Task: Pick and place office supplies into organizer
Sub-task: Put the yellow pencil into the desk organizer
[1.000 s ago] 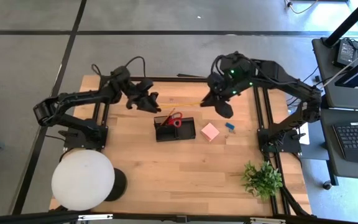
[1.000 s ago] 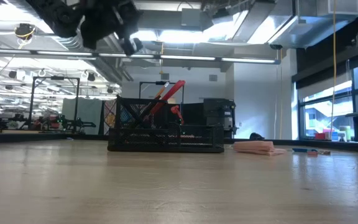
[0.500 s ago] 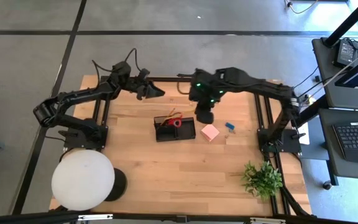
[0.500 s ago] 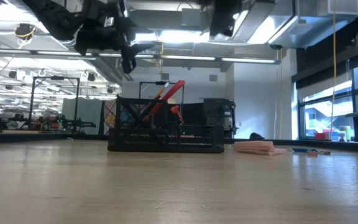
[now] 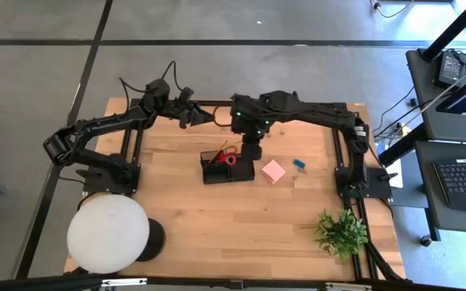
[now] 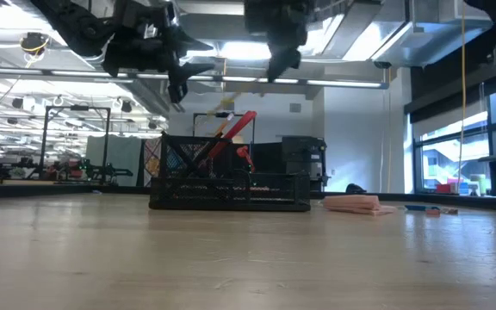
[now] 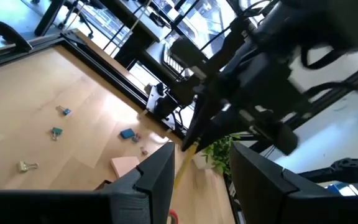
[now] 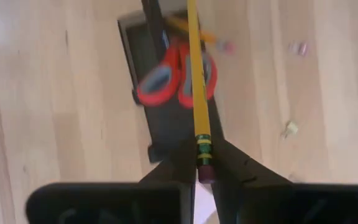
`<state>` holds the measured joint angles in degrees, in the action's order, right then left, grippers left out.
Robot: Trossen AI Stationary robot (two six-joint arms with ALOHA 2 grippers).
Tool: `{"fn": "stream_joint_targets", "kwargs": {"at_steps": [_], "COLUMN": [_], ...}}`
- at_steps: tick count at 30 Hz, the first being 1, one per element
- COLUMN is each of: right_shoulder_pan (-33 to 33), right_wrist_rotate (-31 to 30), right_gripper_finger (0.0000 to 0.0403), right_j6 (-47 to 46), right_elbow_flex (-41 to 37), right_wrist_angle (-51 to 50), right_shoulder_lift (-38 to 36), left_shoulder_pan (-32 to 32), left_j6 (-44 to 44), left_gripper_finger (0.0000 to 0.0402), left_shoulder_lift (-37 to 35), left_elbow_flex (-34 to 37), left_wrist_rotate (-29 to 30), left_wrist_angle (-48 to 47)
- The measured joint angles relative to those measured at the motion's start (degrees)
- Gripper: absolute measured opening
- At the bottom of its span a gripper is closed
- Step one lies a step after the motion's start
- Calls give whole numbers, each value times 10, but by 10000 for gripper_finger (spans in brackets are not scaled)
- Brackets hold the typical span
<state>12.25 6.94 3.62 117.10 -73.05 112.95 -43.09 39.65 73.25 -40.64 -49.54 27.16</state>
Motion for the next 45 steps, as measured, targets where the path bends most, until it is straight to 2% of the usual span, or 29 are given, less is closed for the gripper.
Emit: {"fn": "stream_joint_targets", "kwargs": {"at_steps": [4,8,14,45], "right_shoulder_pan": [-1,-3,-14,-19], "right_wrist_rotate": [0,0,2,0], "right_gripper_finger": [28,30,35,39], "right_j6": [1,13,24,31], "right_elbow_flex": [61,116,169,173], "right_wrist_angle": [-31,-108,-167,-151], "right_shoulder_lift": [40,80,126,154], "left_shoulder_pan": [0,0,0,0], "left_j6": [-14,-15,-25,-45], "left_gripper_finger": [147,147,147,147], "left_shoulder_lift": [0,0,0,0], "left_elbow_flex": [0,0,0,0], "left_wrist_rotate": [0,0,0,0], "left_wrist_angle": [-3,-6,-6,-17]}}
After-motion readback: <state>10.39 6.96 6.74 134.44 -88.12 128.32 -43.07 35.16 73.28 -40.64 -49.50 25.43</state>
